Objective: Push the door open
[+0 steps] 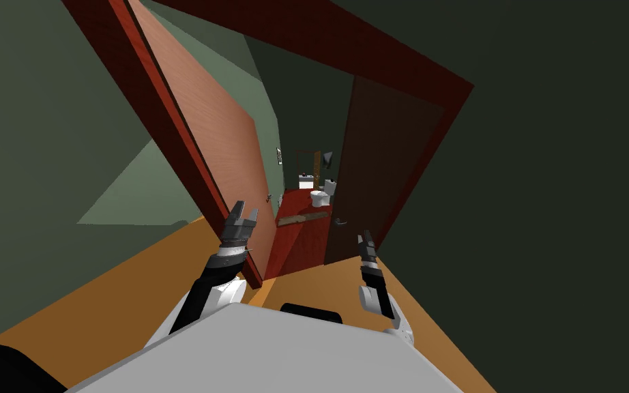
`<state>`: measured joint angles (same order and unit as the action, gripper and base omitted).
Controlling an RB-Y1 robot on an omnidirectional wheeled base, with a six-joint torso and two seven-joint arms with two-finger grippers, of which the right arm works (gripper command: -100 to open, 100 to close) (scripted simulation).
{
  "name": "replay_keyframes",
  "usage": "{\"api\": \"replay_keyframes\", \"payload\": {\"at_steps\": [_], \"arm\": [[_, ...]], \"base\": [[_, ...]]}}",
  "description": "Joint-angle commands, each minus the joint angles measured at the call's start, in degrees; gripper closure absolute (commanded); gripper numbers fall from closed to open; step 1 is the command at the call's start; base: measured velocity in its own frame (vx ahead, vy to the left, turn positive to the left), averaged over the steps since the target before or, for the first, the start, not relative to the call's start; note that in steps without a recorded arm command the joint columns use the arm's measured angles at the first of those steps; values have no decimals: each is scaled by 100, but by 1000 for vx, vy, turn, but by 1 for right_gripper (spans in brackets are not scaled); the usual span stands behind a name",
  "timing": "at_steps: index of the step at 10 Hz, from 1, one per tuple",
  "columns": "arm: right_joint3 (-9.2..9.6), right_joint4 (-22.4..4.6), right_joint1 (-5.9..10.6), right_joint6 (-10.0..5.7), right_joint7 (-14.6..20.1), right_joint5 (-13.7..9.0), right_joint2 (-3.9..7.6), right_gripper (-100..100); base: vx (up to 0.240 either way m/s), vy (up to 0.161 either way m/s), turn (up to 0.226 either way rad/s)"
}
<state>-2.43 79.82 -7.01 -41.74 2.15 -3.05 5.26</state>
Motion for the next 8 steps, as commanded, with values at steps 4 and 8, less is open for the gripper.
{"api": "replay_keyframes", "payload": {"at_steps": [4, 8], "arm": [[0, -679, 295, -82, 12, -27, 29, -100], [4, -1308, 506, -145, 23, -47, 49, -100]], "base": [[19, -69, 105], [19, -63, 109]]}}
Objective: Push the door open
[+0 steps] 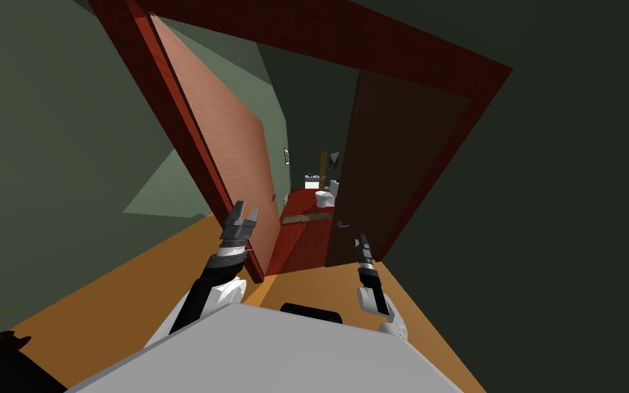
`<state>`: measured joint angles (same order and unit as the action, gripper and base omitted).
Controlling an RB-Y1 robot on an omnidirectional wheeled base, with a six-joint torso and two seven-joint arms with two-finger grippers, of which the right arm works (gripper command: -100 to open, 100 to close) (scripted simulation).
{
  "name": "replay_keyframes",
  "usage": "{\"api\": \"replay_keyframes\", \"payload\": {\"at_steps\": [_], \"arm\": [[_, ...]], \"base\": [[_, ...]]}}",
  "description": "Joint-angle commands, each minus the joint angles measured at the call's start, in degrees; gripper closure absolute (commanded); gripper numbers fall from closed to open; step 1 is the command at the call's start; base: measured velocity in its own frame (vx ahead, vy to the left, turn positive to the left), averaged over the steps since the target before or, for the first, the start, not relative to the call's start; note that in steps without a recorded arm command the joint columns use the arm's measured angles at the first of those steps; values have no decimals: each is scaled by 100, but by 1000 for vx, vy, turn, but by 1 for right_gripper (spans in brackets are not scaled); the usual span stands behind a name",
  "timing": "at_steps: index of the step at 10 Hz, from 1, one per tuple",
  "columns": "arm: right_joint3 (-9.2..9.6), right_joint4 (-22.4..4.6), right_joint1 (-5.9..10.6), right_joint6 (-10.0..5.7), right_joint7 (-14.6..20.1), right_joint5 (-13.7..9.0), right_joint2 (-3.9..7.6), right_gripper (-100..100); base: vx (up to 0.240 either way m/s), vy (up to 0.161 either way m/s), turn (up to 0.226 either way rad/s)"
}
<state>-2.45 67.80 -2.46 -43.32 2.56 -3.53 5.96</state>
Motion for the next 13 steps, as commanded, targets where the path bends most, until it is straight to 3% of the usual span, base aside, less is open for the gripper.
{"api": "replay_keyframes", "payload": {"at_steps": [1, 8, 12, 13], "arm": [[7, -286, 154, -18, -12, -9, -13, -100], [12, -1163, 450, -108, 3, -37, 10, -100], [16, -1865, 720, -190, 17, -63, 27, -100], [16, -1868, 720, -190, 17, -63, 27, -100]], "base": [[22, -109, 166], [9, -67, 94], [3, -82, 139], [4, -60, 71]]}}
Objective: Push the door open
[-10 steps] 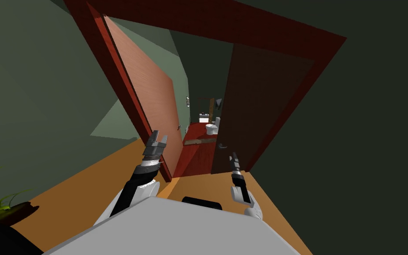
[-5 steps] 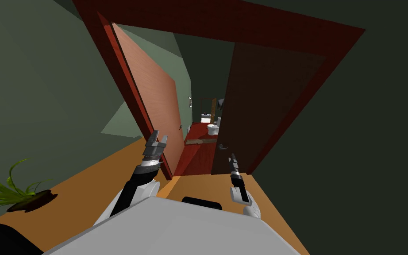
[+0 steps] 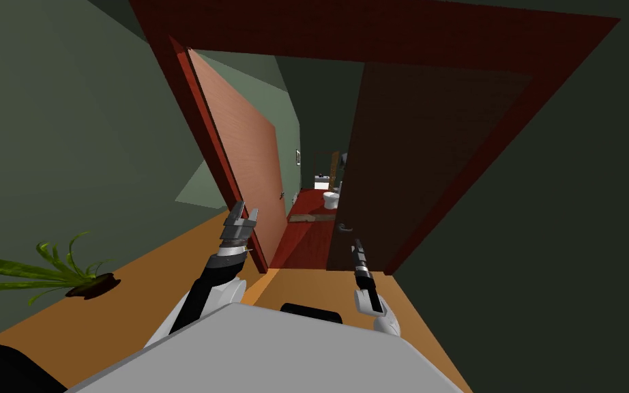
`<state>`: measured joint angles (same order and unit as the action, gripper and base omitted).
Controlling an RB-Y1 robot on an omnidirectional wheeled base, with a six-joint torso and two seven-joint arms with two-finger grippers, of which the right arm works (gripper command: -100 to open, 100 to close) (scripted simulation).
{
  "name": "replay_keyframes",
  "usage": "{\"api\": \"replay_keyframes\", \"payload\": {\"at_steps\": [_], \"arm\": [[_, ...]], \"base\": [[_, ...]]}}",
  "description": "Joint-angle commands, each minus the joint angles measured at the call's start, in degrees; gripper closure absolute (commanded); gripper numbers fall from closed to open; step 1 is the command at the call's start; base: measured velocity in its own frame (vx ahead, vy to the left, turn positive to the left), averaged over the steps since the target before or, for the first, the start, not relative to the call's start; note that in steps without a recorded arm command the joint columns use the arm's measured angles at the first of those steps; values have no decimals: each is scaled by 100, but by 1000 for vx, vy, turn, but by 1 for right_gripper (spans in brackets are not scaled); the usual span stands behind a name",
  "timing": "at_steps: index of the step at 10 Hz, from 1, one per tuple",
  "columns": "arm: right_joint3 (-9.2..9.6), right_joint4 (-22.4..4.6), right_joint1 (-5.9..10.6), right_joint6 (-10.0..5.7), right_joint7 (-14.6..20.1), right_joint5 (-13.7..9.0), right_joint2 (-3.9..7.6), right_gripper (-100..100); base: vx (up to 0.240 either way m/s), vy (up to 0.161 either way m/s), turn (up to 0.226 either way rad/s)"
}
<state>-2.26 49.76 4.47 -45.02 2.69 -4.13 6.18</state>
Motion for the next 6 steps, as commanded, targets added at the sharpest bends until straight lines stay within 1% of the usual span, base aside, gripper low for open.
{"api": "replay_keyframes", "payload": {"at_steps": [1, 2, 3, 4, 5, 6], "arm": [[-1, -270, 105, -43, 8, -10, 9, -100], [0, -431, 183, -67, 12, -18, 13, -100], [0, -472, 183, -67, 12, -18, 13, -100], [2, -653, 260, -90, 16, -25, 17, -100], [2, -675, 260, -90, 16, -25, 17, -100], [3, -853, 328, -111, 20, -32, 20, -100]], "base": [[6, -51, 116], [1, -90, 170], [-7, -70, 71], [-8, -54, 123], [-3, -47, 62], [-1, -56, 82]]}}
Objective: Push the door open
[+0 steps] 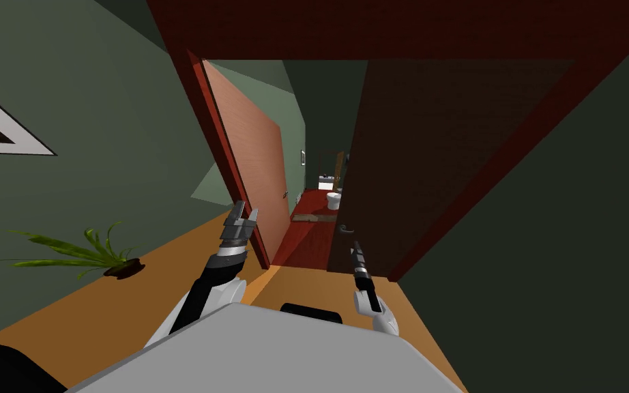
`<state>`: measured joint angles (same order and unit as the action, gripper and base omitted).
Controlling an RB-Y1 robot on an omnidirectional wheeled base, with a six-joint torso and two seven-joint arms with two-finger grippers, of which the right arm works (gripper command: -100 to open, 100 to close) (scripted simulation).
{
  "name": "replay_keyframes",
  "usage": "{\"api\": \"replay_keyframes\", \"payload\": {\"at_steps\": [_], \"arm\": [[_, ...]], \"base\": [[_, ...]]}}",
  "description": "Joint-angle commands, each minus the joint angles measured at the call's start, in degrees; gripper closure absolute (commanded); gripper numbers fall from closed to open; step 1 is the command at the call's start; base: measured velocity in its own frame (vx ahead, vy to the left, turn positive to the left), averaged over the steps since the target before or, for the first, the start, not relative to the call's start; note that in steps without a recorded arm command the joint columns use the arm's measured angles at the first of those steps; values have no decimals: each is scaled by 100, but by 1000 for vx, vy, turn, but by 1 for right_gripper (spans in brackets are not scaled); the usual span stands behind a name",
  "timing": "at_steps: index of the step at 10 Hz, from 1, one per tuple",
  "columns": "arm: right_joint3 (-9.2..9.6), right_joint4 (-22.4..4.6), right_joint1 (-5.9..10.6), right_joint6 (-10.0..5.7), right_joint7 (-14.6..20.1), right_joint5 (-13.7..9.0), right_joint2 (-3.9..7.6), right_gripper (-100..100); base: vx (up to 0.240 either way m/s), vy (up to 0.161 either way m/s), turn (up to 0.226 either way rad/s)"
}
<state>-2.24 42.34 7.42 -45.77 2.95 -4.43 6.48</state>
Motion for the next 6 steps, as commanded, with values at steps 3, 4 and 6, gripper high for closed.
{"api": "replay_keyframes", "payload": {"at_steps": [3, 4, 6], "arm": [[3, -565, 213, -90, 3, -19, -4, -100], [4, -693, 256, -102, 5, -23, -3, -100], [5, -917, 341, -128, 10, -31, 0, -100]], "base": [[-5, -85, 156], [-24, -83, 114], [-12, -62, 97]]}}
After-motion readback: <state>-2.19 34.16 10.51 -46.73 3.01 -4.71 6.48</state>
